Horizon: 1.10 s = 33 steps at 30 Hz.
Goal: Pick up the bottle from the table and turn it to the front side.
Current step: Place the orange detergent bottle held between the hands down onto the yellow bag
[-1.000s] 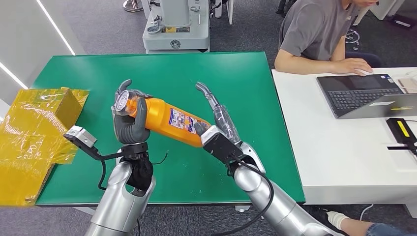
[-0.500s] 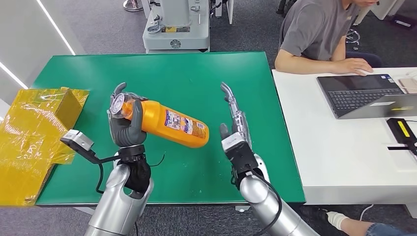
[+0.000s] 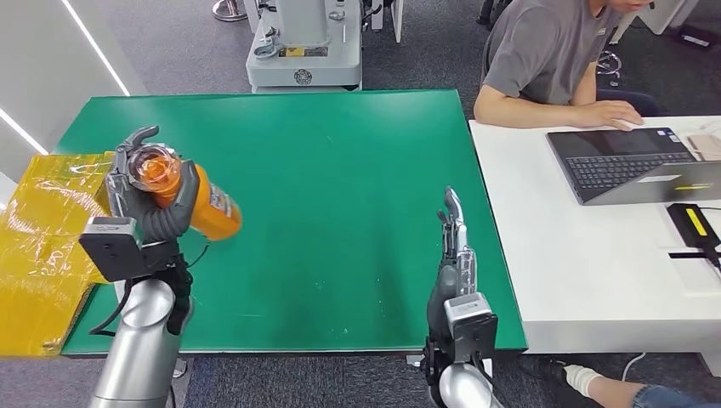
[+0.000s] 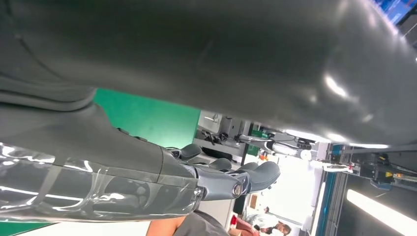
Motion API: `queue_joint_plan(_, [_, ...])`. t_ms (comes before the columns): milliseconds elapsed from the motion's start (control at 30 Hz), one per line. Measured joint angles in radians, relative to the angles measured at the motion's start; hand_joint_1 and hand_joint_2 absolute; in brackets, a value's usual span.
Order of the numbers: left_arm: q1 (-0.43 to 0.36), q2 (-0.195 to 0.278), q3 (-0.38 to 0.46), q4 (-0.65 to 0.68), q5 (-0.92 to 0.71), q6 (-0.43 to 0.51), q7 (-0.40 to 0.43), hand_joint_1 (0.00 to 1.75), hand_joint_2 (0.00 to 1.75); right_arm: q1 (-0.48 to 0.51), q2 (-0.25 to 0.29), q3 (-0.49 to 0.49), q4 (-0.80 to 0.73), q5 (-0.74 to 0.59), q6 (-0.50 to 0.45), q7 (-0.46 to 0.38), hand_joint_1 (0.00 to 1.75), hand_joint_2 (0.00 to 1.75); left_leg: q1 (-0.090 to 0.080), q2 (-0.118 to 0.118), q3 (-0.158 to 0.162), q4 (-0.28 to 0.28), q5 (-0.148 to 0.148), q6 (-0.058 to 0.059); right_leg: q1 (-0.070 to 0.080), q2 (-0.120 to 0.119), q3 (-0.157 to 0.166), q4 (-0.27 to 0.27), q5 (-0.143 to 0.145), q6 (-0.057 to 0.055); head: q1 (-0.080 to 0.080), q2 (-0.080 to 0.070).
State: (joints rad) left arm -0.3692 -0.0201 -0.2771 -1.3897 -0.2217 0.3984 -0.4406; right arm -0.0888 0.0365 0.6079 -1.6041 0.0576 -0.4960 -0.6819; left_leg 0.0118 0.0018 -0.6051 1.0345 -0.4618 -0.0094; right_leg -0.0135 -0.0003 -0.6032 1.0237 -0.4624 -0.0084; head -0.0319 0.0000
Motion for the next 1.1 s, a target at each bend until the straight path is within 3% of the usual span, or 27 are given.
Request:
queue_joint_plan(200, [-0.02,0.122,0.057,0.001,-0.177,0.045,0.041,1.75,1.75,0.05,-0.002,-0.012,-0.068,0.021,0.015,0.015,0.0,0.0,0.0,0.0,0.0,0.0,0.0,0.0,0.0,0.0,0.0,0.0,0.0,0.0,0.0,0.0])
queue_joint_plan(333, [-0.039,0.203,0.063,0.01,-0.392,0.062,0.104,1.75,1.75,0.067,-0.003,-0.013,-0.088,0.021,0.028,0.023,0.0,0.0,0.0,0.002,0.0,0.0,0.0,0.0,0.0,0.002,0.0,0.0,0.0,0.0,0.0,0.0])
queue_joint_plan(500, [-0.076,0.327,0.062,0.064,-0.595,0.018,0.132,1.75,1.75,0.086,-0.003,-0.013,-0.103,0.019,0.069,0.037,0.0,0.0,0.0,0.002,0.001,0.0,0.0,-0.001,0.0,0.002,0.0,0.0,0.0,0.0,0.0,0.0])
queue_joint_plan(633, [-0.103,0.4,0.044,0.157,-0.714,-0.023,0.111,1.75,1.75,0.095,-0.003,-0.014,-0.104,0.016,0.105,0.039,0.0,0.0,0.0,0.002,0.001,0.0,0.0,-0.001,0.0,0.003,-0.001,0.0,0.0,0.0,0.0,0.0])
queue_joint_plan(833, [-0.134,0.43,-0.019,0.319,-0.777,-0.05,0.073,1.75,1.75,0.1,-0.003,-0.018,-0.104,0.014,0.121,0.038,0.0,0.0,0.0,0.002,0.001,0.0,0.0,-0.001,0.0,0.002,0.0,0.0,0.0,0.0,0.0,0.0])
queue_joint_plan(967, [-0.146,0.425,-0.101,0.443,-0.849,-0.023,0.051,1.75,1.75,0.103,-0.003,-0.02,-0.104,0.012,0.134,0.038,0.0,0.0,0.0,0.003,0.001,0.0,0.0,-0.001,0.0,0.003,0.0,0.0,0.0,0.0,0.0,0.0])
queue_joint_plan(1100, [-0.164,0.409,-0.187,0.574,-0.975,0.015,0.08,1.75,1.75,0.103,-0.003,-0.02,-0.103,0.004,0.144,0.037,0.0,0.0,0.0,0.002,0.001,0.0,0.0,-0.001,0.0,0.003,0.0,-0.001,0.0,0.0,0.0,0.0])
